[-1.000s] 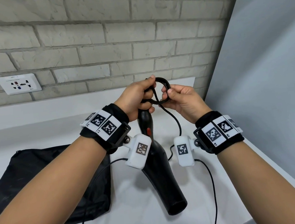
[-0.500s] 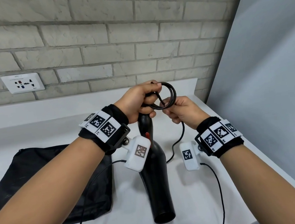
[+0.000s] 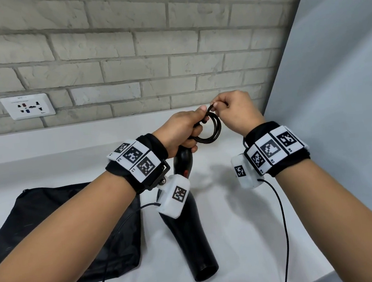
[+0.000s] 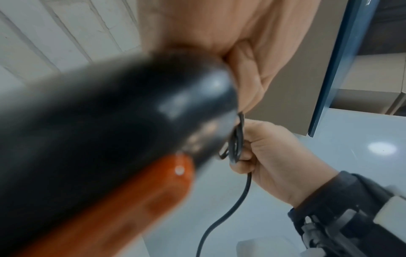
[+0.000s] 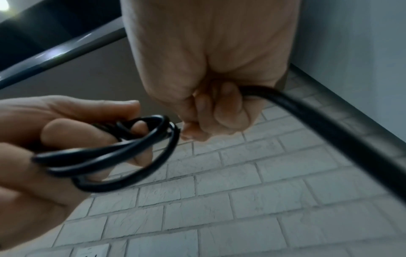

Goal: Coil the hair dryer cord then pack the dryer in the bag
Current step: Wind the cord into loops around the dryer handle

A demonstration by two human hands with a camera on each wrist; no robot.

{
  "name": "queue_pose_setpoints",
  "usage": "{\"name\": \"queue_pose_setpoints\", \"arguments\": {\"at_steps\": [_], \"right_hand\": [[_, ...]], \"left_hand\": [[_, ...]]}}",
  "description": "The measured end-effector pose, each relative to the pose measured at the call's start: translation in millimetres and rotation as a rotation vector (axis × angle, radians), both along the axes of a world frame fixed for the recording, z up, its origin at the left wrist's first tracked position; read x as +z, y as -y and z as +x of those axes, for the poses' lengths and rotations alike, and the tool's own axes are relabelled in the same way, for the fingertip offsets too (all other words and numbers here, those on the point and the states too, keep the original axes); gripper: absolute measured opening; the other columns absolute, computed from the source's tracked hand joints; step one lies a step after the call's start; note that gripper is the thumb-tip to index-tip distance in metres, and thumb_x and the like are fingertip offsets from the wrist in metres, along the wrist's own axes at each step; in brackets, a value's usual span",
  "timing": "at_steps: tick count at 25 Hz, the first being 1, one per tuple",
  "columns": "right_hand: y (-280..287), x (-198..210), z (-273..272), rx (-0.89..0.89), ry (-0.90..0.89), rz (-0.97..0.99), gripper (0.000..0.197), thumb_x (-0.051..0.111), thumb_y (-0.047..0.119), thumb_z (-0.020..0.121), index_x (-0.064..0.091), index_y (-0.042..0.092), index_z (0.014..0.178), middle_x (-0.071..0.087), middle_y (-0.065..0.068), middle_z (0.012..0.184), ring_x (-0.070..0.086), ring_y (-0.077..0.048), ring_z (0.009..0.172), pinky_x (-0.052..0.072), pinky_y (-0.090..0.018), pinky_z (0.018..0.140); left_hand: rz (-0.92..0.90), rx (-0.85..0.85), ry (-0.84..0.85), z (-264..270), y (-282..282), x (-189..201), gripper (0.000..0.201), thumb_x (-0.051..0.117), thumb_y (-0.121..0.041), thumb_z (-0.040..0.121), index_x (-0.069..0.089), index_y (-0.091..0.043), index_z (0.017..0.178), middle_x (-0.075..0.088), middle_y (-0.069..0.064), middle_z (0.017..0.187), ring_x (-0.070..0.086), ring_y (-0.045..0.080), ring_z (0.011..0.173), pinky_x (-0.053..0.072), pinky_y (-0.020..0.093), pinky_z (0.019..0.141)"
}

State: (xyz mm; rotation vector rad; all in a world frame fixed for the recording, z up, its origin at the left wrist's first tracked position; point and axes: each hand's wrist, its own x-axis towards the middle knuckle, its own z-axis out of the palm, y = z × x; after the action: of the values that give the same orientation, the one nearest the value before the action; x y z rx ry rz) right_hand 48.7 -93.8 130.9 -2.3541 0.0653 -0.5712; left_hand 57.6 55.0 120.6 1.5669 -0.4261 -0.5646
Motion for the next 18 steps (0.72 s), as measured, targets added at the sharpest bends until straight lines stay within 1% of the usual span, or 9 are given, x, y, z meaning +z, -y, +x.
{"name": "queue_pose_setpoints", "arguments": {"at_steps": [2, 3, 7, 9, 10, 11, 15, 16, 18], "right_hand": [[-1, 4, -3, -0.042, 0.047, -0.079, 0.025, 0.043, 0.005, 0.089, 0.068, 0.005, 0.090, 0.059, -0.001, 0.077, 0.052, -0.015, 0.070, 0.035, -0.009, 0.055], [-2, 6, -5, -0.049, 0.067, -0.094, 0.025, 0.043, 0.006, 0.089, 0.068, 0.005, 0.090, 0.059, -0.002, 0.078, 0.052, -0.015, 0.071, 0.036, -0.011, 0.055], [-9, 13, -11, -0.025, 0.100, -0.137, 0.023, 0.042, 0.008, 0.090, 0.065, 0.006, 0.094, 0.061, -0.005, 0.081, 0.055, -0.014, 0.071, 0.045, -0.023, 0.067], [-12, 13, -16, 0.073, 0.095, -0.093, 0.021, 0.043, 0.007, 0.091, 0.064, 0.006, 0.091, 0.059, -0.002, 0.072, 0.053, -0.002, 0.057, 0.041, -0.012, 0.058], [-13, 11, -19, 0.138, 0.080, -0.044, 0.020, 0.043, 0.005, 0.091, 0.062, 0.006, 0.087, 0.057, 0.000, 0.067, 0.051, 0.001, 0.049, 0.036, -0.007, 0.051], [-14, 7, -20, 0.201, 0.063, 0.037, 0.020, 0.043, 0.003, 0.091, 0.060, 0.008, 0.083, 0.055, 0.002, 0.063, 0.048, 0.003, 0.044, 0.034, -0.006, 0.046], [-13, -14, -21, 0.375, 0.019, 0.542, 0.030, 0.038, -0.004, 0.092, 0.054, 0.016, 0.077, 0.052, 0.008, 0.053, 0.037, 0.001, 0.039, 0.028, -0.013, 0.042], [-11, -17, -20, 0.391, 0.019, 0.593, 0.031, 0.038, -0.004, 0.093, 0.054, 0.017, 0.077, 0.053, 0.011, 0.049, 0.036, 0.001, 0.040, 0.028, -0.014, 0.043], [-4, -20, -19, 0.428, 0.032, 0.566, 0.031, 0.039, -0.005, 0.092, 0.055, 0.018, 0.079, 0.056, 0.012, 0.048, 0.037, 0.000, 0.043, 0.029, -0.017, 0.046]], "left_hand": [[-0.018, 0.010, -0.001, -1, 1, -1, 0.031, 0.038, -0.040, 0.097, 0.040, -0.019, 0.074, 0.025, -0.012, 0.038, 0.013, 0.006, 0.030, 0.026, 0.026, 0.050], [-0.017, 0.008, -0.002, -1, 1, -2, 0.032, 0.038, -0.040, 0.097, 0.040, -0.019, 0.073, 0.026, -0.012, 0.038, 0.014, 0.006, 0.029, 0.026, 0.026, 0.050], [0.070, -0.031, 0.045, -3, 7, -10, 0.031, 0.037, -0.040, 0.097, 0.054, -0.017, 0.084, 0.027, -0.012, 0.040, 0.016, 0.006, 0.032, 0.027, 0.022, 0.045], [0.049, 0.062, 0.053, -1, 7, -14, 0.030, 0.040, -0.040, 0.096, 0.049, -0.016, 0.081, 0.031, -0.010, 0.044, 0.018, 0.006, 0.031, 0.027, 0.023, 0.046], [0.019, 0.112, 0.042, 1, 6, -16, 0.029, 0.042, -0.040, 0.096, 0.046, -0.016, 0.079, 0.031, -0.008, 0.047, 0.019, 0.006, 0.031, 0.028, 0.023, 0.046], [-0.020, 0.143, 0.026, 3, 5, -17, 0.028, 0.043, -0.039, 0.096, 0.043, -0.017, 0.077, 0.031, -0.007, 0.049, 0.019, 0.006, 0.031, 0.028, 0.023, 0.046], [-0.208, 0.139, -0.042, 7, -2, -13, 0.030, 0.041, -0.039, 0.096, 0.039, -0.019, 0.074, 0.025, -0.011, 0.042, 0.017, 0.005, 0.031, 0.033, 0.022, 0.044], [-0.232, 0.133, -0.051, 6, -3, -10, 0.031, 0.040, -0.041, 0.096, 0.038, -0.019, 0.074, 0.024, -0.011, 0.042, 0.016, 0.005, 0.031, 0.034, 0.021, 0.043], [-0.233, 0.128, -0.062, 3, -2, -5, 0.033, 0.038, -0.044, 0.095, 0.039, -0.019, 0.074, 0.023, -0.011, 0.041, 0.016, 0.005, 0.031, 0.033, 0.020, 0.043]]}}
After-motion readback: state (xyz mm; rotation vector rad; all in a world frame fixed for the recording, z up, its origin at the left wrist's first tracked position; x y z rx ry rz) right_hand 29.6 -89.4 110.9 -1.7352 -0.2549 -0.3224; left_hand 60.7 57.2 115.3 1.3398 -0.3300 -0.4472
